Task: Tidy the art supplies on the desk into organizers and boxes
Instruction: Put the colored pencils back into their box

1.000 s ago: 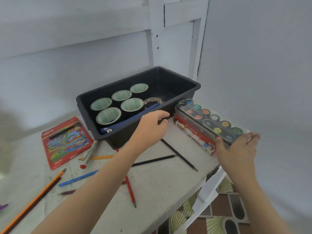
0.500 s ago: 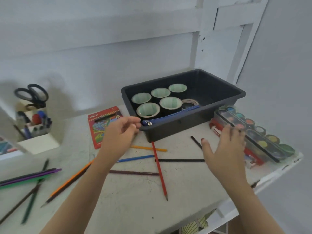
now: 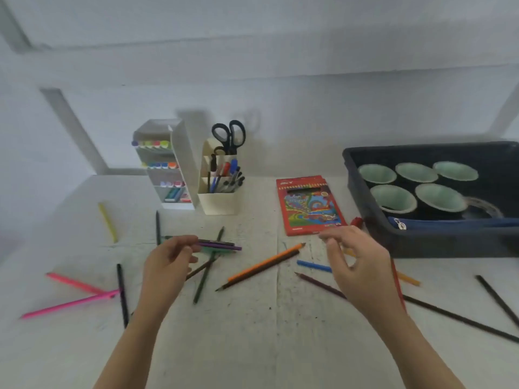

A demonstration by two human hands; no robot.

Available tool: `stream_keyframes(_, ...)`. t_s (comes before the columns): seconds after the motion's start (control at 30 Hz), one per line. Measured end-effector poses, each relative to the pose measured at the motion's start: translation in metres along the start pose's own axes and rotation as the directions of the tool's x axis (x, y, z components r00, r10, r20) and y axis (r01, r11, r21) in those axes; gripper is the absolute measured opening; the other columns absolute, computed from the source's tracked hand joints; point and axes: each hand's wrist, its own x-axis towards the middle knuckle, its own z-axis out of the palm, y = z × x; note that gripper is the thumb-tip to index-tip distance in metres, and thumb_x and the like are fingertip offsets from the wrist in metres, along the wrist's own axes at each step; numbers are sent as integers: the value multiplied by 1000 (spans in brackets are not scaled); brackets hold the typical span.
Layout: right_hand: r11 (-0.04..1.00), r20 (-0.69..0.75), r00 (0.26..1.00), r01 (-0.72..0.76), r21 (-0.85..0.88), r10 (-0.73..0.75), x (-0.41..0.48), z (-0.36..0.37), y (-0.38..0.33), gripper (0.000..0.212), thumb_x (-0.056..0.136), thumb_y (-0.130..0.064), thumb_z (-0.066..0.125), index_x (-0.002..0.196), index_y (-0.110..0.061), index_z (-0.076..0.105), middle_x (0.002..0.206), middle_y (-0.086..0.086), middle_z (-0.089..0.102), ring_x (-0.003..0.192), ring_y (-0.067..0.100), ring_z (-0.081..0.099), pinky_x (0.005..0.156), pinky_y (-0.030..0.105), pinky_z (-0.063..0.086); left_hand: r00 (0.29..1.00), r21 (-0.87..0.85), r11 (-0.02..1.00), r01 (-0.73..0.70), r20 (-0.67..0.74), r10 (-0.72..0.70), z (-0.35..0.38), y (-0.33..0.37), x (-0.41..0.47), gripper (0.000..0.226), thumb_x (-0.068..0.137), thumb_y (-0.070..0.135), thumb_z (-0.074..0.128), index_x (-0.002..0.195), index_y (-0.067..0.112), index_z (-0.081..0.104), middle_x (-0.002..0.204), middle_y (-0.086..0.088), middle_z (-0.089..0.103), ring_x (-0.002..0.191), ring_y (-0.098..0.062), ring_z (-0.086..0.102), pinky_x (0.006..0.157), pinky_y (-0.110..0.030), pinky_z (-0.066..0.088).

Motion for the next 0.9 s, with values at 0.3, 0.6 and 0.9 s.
stream_keyframes(0.3, 997, 220, 975, 15, 71, -30, 13, 90, -46, 15, 89, -10, 58, 94, -20, 69, 90, -16, 64, 89, -2, 57, 77, 9, 40, 935, 45, 989, 142, -334, -119, -113, -56, 16, 29, 87, -1, 46, 95, 19, 65, 87, 2, 67, 91, -23, 62, 83, -34, 44)
stream_keyframes(0.6, 997, 311, 949, -64, 36, 49, 4, 159, -73, 18, 89, -12, 59, 100, -26, 62, 93, -24, 53, 91, -7, 49, 79, 1, 32, 875, 398, 895, 204, -483, 15, -172, -100, 30, 29, 84, 3, 59, 109, 15, 69, 133, -21, 51, 128, -34, 42, 108, -48, 30)
stream_keyframes(0.9, 905, 465, 843, -58, -422, 271, -11, 199, -84, 65, 92, -58, 33, 149, -37, 11, 158, -1, 1, 145, 20, -6, 113, 45, -10, 977, 647, 740, -184, 206, 62, -196, -134, 51, 78, 74, 80, 33, 141, 43, 16, 155, 3, -1, 143, -12, -7, 115, -35, -5)
